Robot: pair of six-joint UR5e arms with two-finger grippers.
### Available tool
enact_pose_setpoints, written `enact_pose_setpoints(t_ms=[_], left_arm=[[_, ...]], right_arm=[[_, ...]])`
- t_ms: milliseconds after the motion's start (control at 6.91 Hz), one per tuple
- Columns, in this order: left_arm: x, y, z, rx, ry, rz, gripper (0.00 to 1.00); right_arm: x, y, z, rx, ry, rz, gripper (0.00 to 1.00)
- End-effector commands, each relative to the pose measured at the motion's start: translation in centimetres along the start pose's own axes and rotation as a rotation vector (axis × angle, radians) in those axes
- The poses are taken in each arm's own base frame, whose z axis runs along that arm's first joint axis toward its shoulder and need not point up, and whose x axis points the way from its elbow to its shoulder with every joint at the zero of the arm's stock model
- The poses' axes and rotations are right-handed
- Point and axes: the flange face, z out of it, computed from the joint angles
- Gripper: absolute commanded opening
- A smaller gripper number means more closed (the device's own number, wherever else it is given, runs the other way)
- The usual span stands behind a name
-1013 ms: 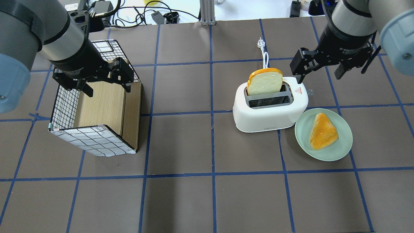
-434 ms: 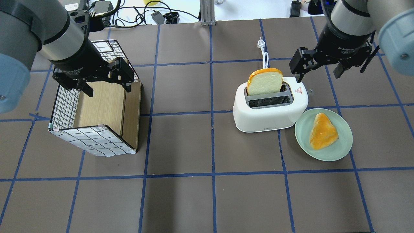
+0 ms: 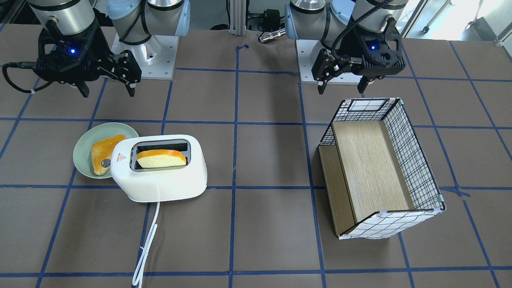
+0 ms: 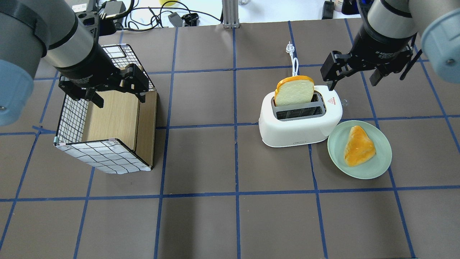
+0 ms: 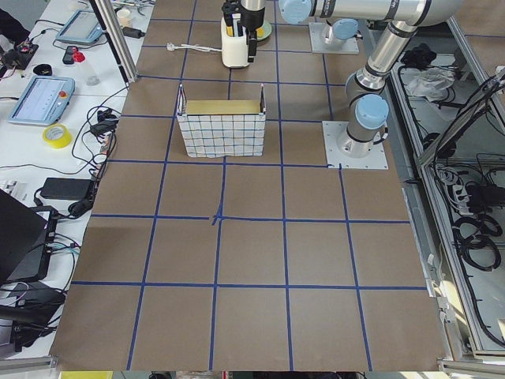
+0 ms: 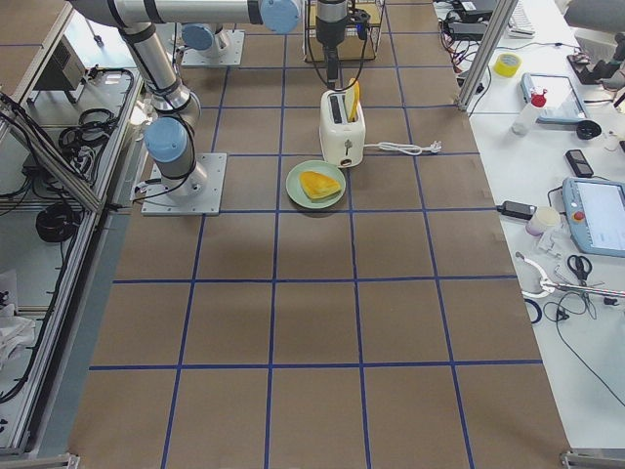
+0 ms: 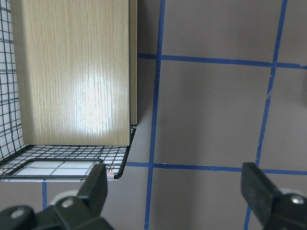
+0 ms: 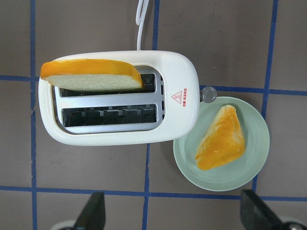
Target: Press toaster with right arm
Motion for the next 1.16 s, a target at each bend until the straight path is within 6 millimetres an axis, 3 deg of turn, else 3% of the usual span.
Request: enact_pose_setpoints(t_ms=[0, 579, 1013], left_arm=[[0.0, 0.0, 0.0, 0.0, 0.0, 0.0, 1.0], [0.0, 0.0, -0.1, 0.001, 0.0, 0.0, 1.0], [0.0, 0.0, -0.1, 0.001, 0.0, 0.0, 1.0]], right_arm=[[0.4, -0.1, 0.2, -0.008, 0.006, 0.008, 1.0], [0.4, -0.1, 0.5, -0.012, 0.006, 0.008, 1.0], [1.7, -0.6, 0.8, -0.012, -0.004, 0.032, 1.0]])
